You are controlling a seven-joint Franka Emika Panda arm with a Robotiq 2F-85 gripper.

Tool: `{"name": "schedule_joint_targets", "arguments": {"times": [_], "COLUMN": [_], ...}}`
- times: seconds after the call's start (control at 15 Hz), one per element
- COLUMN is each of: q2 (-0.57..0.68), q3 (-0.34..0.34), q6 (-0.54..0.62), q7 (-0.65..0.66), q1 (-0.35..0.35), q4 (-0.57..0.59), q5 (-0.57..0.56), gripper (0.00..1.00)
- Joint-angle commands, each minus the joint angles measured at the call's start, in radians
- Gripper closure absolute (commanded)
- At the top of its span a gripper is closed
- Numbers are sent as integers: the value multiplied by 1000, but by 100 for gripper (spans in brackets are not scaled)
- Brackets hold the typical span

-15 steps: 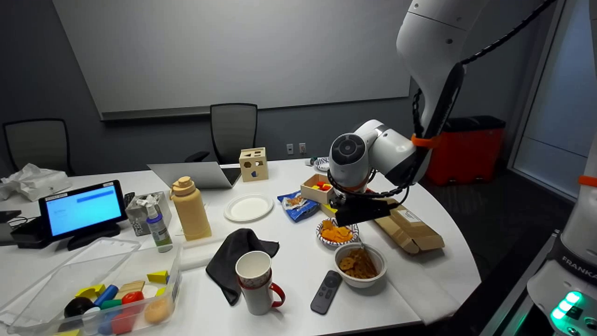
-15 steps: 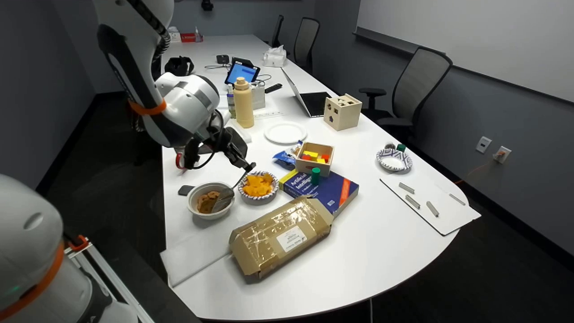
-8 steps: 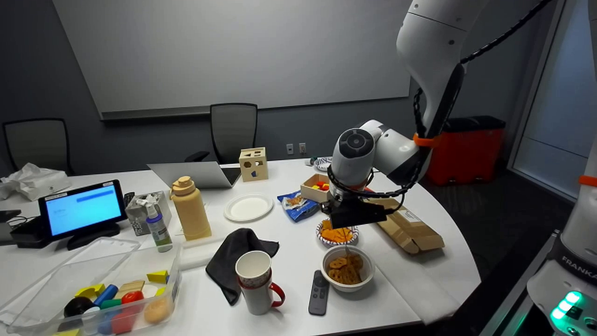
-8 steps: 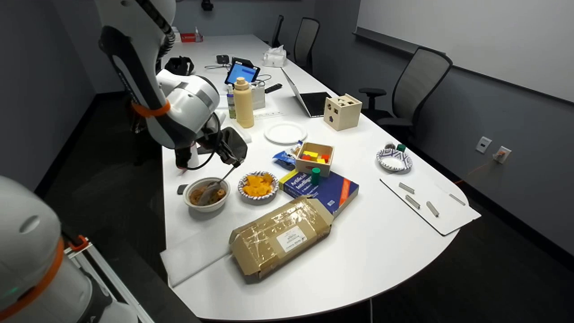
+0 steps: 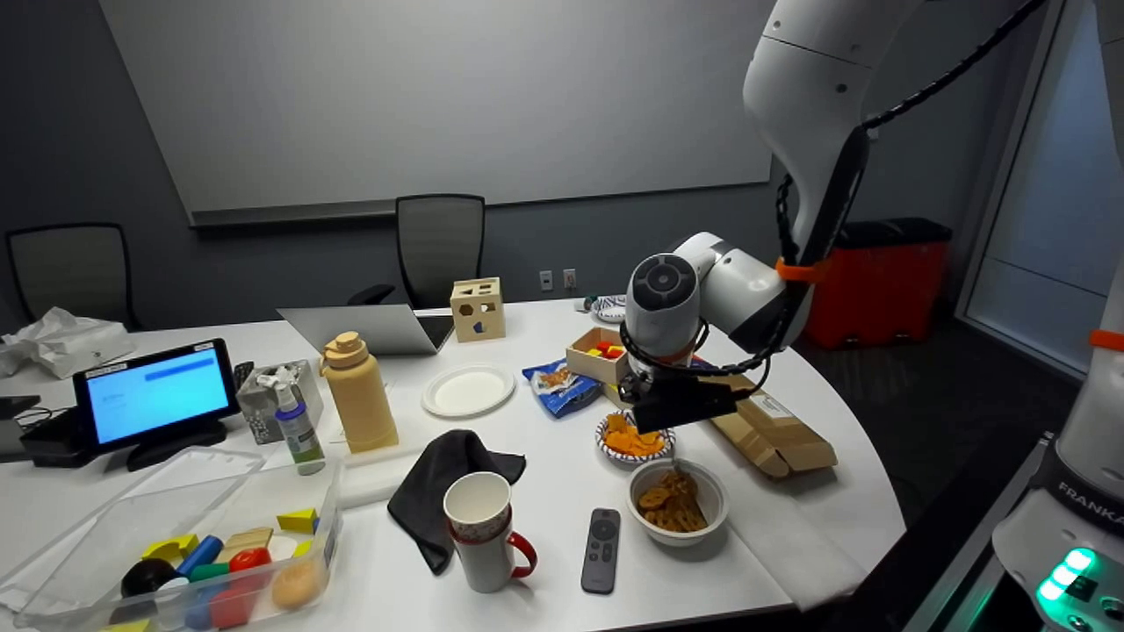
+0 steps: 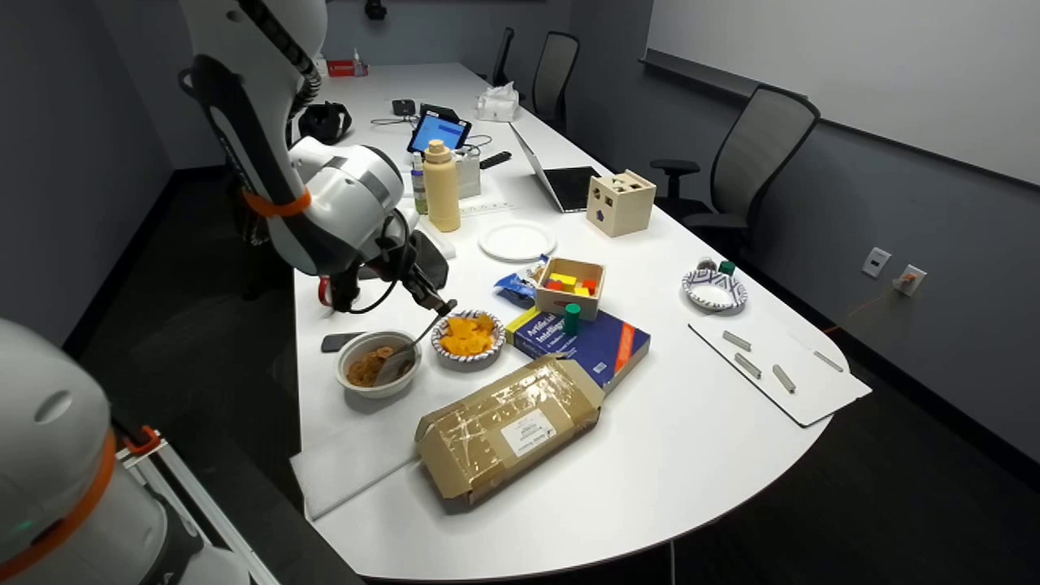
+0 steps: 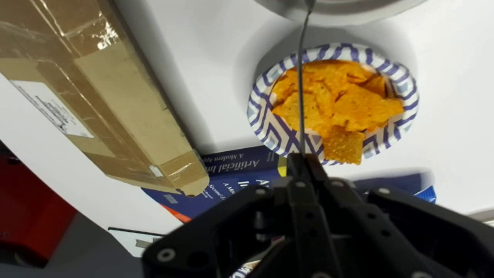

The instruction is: Stir the contents in the white bowl

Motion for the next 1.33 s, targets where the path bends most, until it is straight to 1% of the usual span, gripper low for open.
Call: {"name": "schedule_joint_targets", "arguments": {"times": [0.0,0.27,0.67,0.93,1.13,1.27], "q2": [-8,-12,-30,-24,5,40], "q3": [-22,-23,-10,10,27,29], "q6": [-16,28,119,157,175,217], "q7": [101,223,428,558,604,560], "q1": [9,5,3,2,-1,-8], "q4": [29,55,88,116,133,139], "q5": [-90,-186,-364,-494,-555,-520], "gripper": [99,99,99,99,99,99]}}
